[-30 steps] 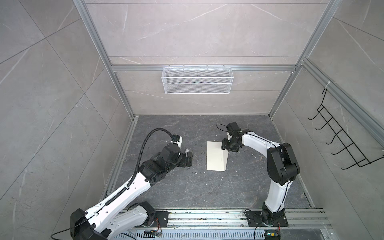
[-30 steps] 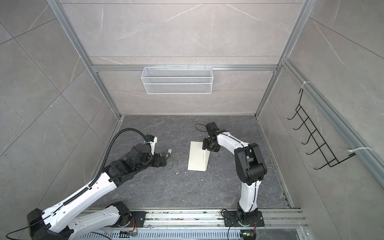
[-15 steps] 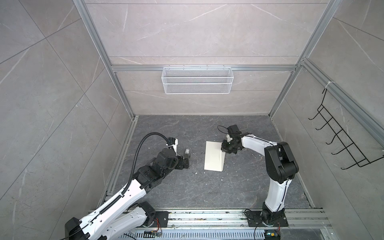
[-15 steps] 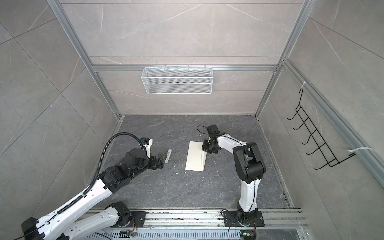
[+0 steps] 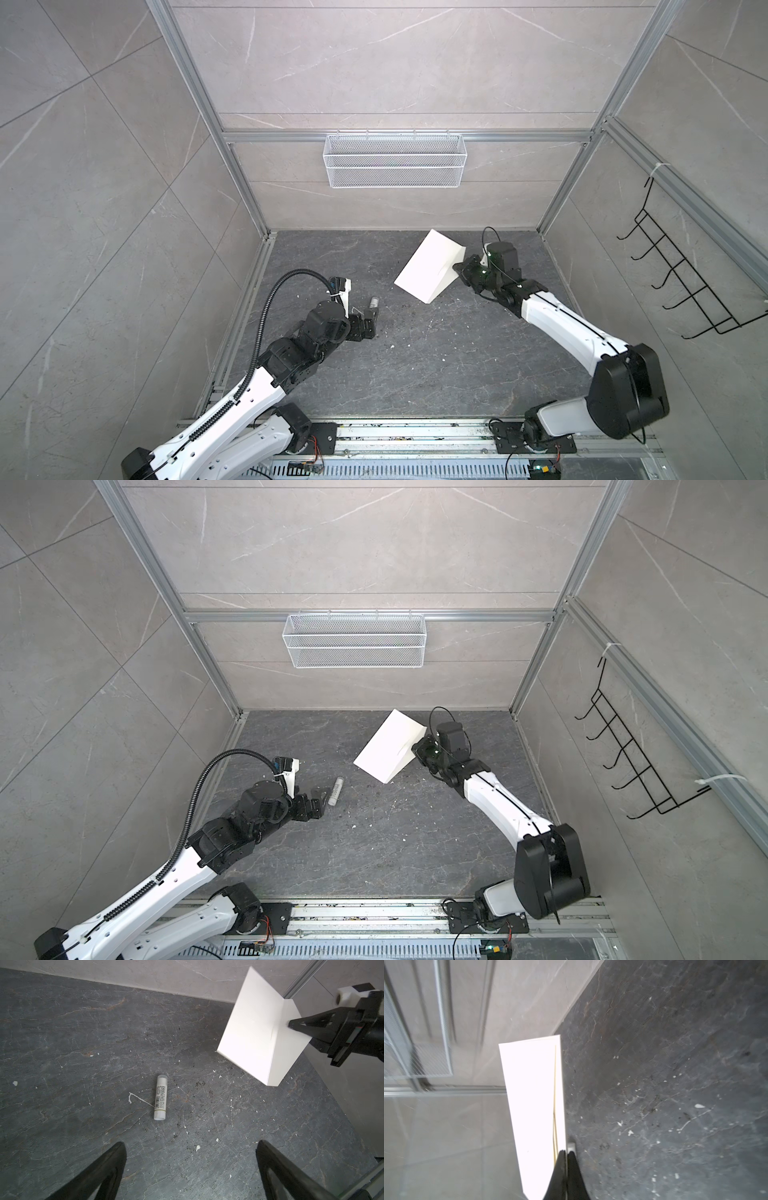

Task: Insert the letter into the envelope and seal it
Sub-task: 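Move the left gripper toward the white glue stick while the right gripper withdraws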

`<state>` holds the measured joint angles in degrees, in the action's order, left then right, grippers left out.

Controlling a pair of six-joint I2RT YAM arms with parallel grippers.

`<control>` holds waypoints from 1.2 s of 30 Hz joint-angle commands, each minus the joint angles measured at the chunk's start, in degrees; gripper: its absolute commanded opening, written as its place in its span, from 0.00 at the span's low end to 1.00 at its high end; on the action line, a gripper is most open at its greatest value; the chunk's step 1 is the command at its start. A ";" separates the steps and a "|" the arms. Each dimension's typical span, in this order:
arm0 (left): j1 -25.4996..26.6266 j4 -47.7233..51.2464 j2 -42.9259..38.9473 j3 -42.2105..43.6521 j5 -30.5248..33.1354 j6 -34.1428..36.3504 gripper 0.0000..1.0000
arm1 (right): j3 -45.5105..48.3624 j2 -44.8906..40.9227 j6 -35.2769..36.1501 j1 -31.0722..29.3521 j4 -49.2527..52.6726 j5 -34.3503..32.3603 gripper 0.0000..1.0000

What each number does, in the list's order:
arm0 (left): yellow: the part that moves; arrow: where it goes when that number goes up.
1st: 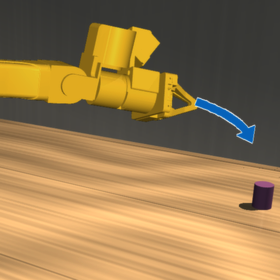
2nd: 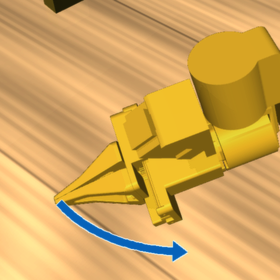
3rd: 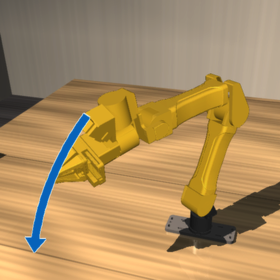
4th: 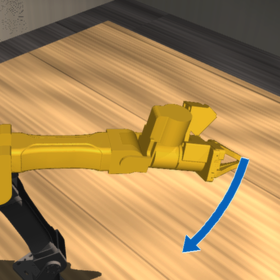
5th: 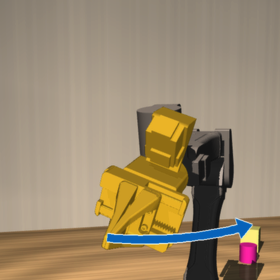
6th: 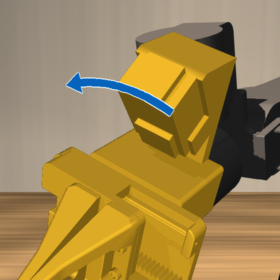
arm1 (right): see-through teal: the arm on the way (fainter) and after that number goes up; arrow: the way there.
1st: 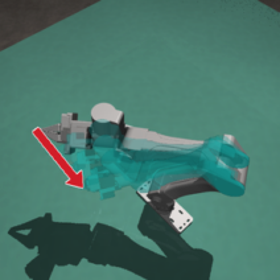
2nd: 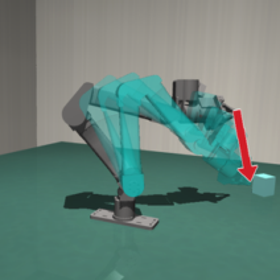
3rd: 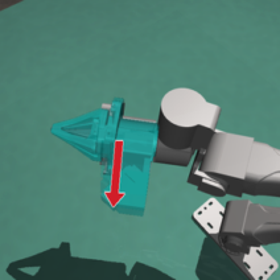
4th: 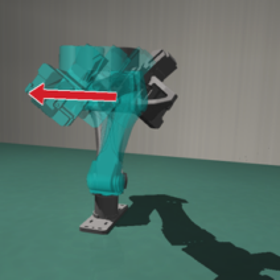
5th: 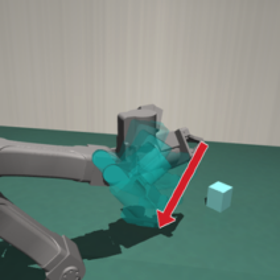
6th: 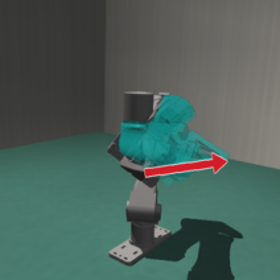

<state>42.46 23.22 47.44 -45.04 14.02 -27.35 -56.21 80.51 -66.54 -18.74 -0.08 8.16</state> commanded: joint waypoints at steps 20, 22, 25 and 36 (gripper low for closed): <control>-0.03 4.73 4.48 -4.84 -2.78 2.17 1.00 | 9.36 12.29 -61.31 -24.73 -0.45 -49.75 0.00; -0.03 5.39 4.90 -5.38 -2.40 2.48 1.00 | 9.17 14.27 -64.10 -25.71 -0.03 -50.46 0.00; -0.03 6.71 5.64 -6.43 -2.21 2.61 1.00 | 8.68 17.77 -69.08 -27.36 0.84 -50.93 0.00; -0.05 7.11 5.19 -6.80 -3.15 2.65 1.00 | 6.53 22.48 -78.63 -31.30 8.19 -52.85 0.01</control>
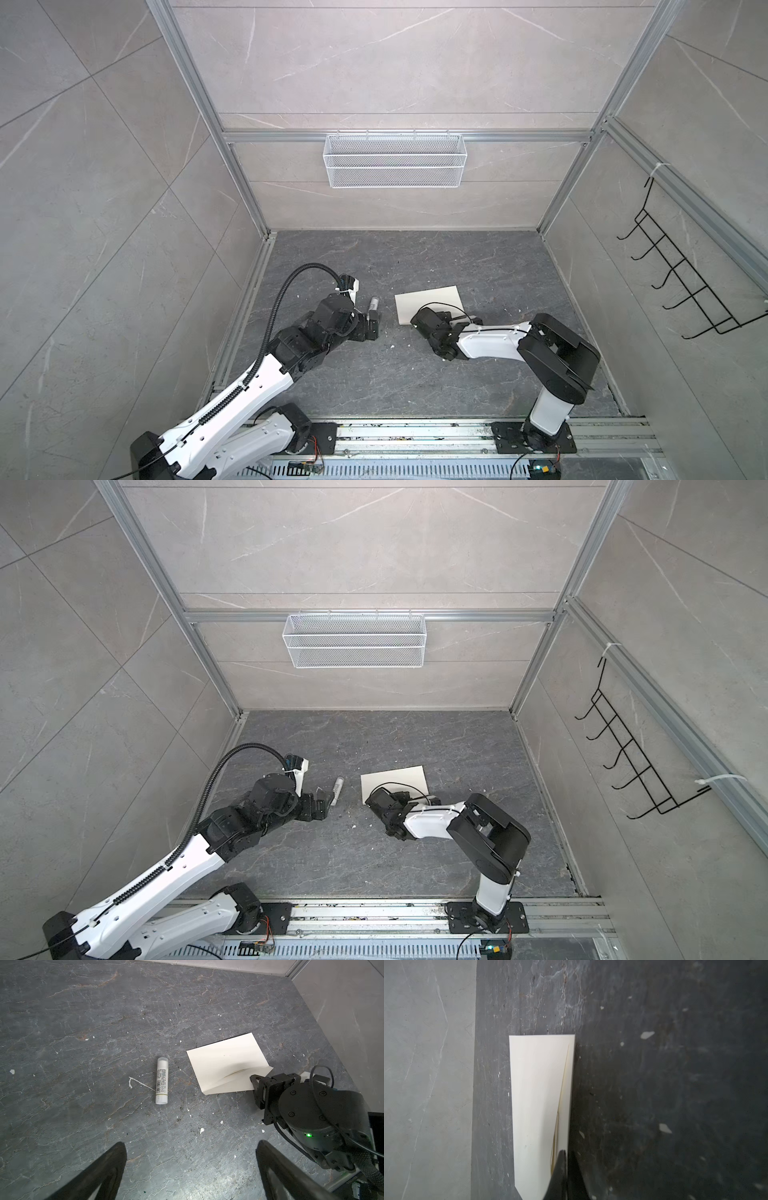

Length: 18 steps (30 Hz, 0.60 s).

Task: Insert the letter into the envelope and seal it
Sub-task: 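Move the left gripper toward the white glue stick while the right gripper withdraws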

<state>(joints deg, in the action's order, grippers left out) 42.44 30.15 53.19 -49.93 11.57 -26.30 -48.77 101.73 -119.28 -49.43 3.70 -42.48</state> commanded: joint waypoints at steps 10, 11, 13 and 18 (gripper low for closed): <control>-0.03 -0.48 -0.16 -0.98 -0.91 1.26 1.00 | -0.60 2.61 -26.93 -2.00 3.94 -0.94 0.35; -0.10 -0.41 -0.02 -1.04 -0.93 1.26 1.00 | -0.62 2.30 -25.78 -2.03 3.71 -1.03 0.41; -0.11 -0.31 0.11 -1.13 -0.76 1.26 1.00 | -0.52 1.12 -23.93 -2.05 4.26 -1.35 0.52; -0.14 0.30 0.60 -1.65 -0.54 1.26 1.00 | 1.13 -4.91 -15.62 -2.07 6.91 -3.36 0.72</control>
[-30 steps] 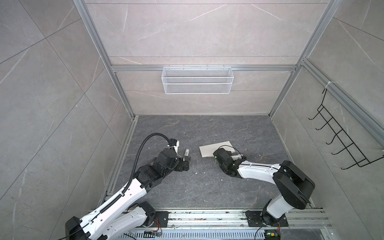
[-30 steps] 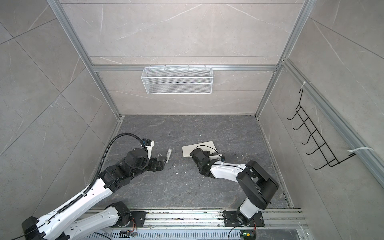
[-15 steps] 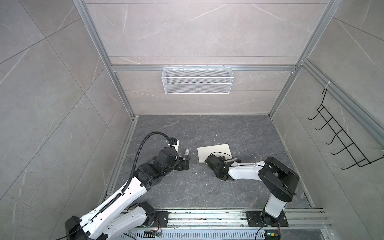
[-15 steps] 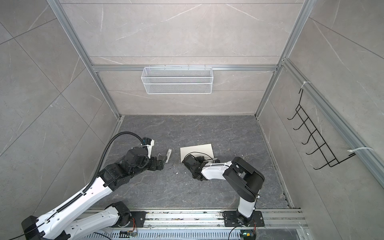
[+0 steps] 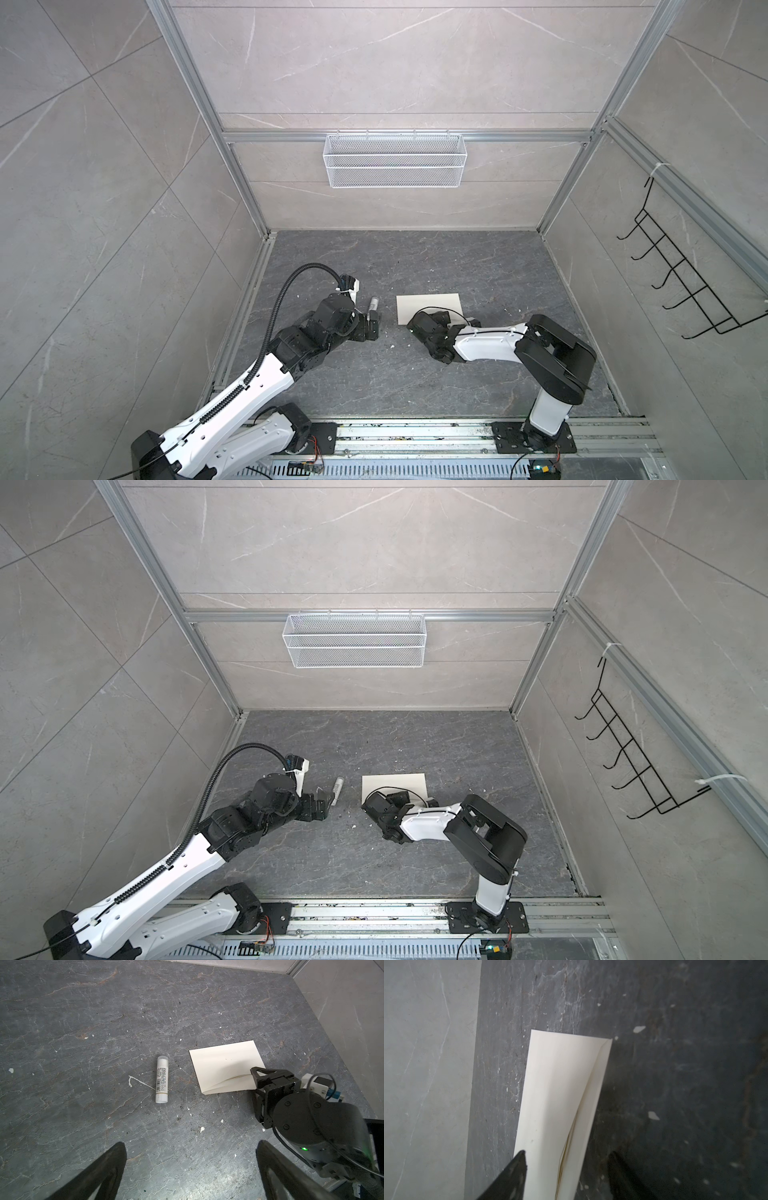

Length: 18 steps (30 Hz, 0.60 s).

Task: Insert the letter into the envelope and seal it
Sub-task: 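Move the left gripper toward the white glue stick while the right gripper withdraws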

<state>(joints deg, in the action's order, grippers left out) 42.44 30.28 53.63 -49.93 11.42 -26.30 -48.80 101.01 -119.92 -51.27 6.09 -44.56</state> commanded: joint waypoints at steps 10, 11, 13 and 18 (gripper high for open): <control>-0.51 0.74 1.30 -2.69 0.11 1.70 1.00 | 2.32 -21.73 21.07 0.69 10.26 -7.21 0.99; -0.68 0.91 1.63 -2.80 0.18 1.70 1.00 | 2.07 -23.60 26.98 1.13 10.30 -6.79 0.99; -0.92 1.13 2.20 -3.04 0.09 1.52 1.00 | 0.92 -26.78 38.40 2.12 10.52 -5.24 0.99; -1.42 0.61 4.37 -3.13 -0.19 1.17 1.00 | -3.90 -31.63 65.00 5.43 12.41 3.00 0.99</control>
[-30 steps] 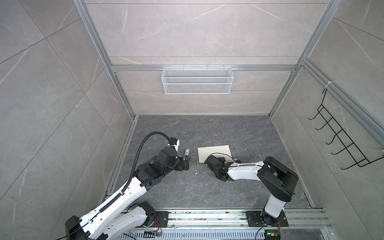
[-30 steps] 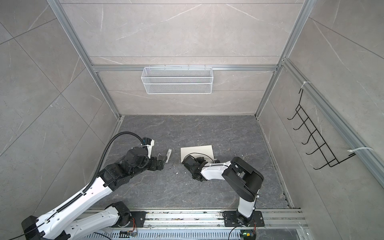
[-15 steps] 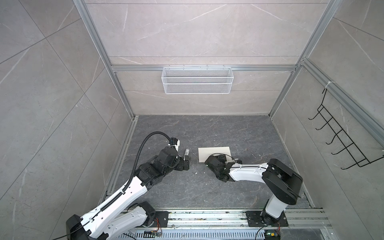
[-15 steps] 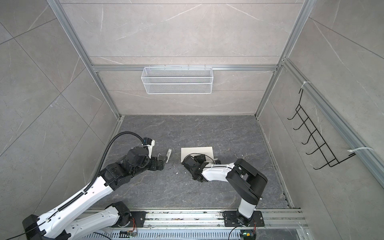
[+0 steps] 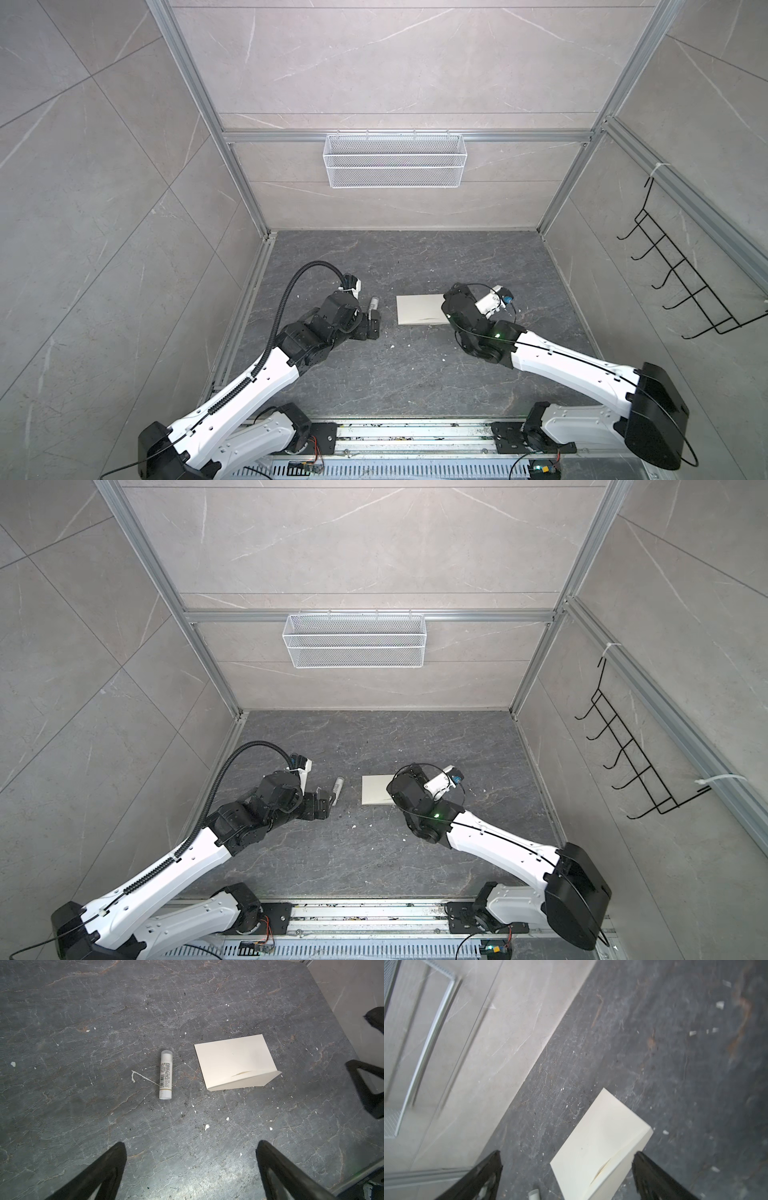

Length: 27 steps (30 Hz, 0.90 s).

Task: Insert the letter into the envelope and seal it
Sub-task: 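Move the left gripper toward the white glue stick while the right gripper withdraws, then lower the left gripper and grasp the white glue stick upright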

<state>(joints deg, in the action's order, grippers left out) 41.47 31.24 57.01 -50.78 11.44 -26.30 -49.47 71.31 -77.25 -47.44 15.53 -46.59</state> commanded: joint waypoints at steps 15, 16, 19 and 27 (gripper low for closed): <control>-6.53 1.53 14.32 -6.89 -7.48 1.43 0.97 | -12.24 4.52 56.12 14.94 10.49 44.71 0.99; -7.17 1.62 15.42 -7.16 -8.15 1.54 0.97 | -11.88 4.73 55.91 15.07 10.17 45.18 0.99; -8.41 1.76 18.61 -7.91 -9.22 1.78 0.93 | -9.30 4.47 55.10 15.48 7.87 46.15 0.99; -9.31 1.49 28.94 -12.28 -8.77 5.16 0.85 | -4.13 2.25 52.69 16.29 3.67 46.58 0.99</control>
<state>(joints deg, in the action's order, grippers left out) 32.47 32.18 83.37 -60.12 3.66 -24.36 -54.81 75.75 -24.18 -31.38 21.41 -1.10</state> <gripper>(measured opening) 0.854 0.990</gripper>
